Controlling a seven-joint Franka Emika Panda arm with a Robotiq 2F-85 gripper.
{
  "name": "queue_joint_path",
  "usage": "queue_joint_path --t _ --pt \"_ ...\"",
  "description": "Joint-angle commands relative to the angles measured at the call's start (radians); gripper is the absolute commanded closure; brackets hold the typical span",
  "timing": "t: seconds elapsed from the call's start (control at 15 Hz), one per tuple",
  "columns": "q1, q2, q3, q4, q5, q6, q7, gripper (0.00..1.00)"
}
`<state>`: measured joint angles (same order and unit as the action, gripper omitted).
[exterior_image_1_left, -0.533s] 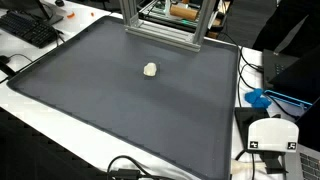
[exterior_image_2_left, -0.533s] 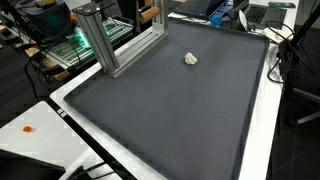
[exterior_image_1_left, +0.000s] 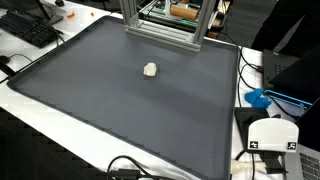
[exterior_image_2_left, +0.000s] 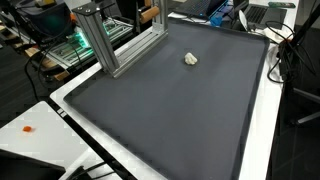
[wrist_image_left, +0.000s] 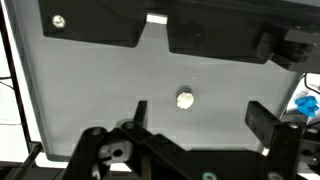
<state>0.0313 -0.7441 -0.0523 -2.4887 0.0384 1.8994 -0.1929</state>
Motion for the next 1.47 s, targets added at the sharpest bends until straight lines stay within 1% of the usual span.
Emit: queue_joint_path --t 0.0,0.27,0.53,0.87,1.4 --pt "0.014 0.004 0.105 0.012 0.041 -0.014 0.187 0.00" --pt "0.032 0.016 0.204 0.027 0.090 -0.021 0.372 0.00" --pt "0.046 0.029 0.260 0.019 0.122 -0.013 0.473 0.00" --pt "0.054 0.045 0.282 -0.004 0.133 -0.017 0.525 0.00" --pt "0.084 0.043 0.268 -0.072 0.149 -0.020 0.500 0.00"
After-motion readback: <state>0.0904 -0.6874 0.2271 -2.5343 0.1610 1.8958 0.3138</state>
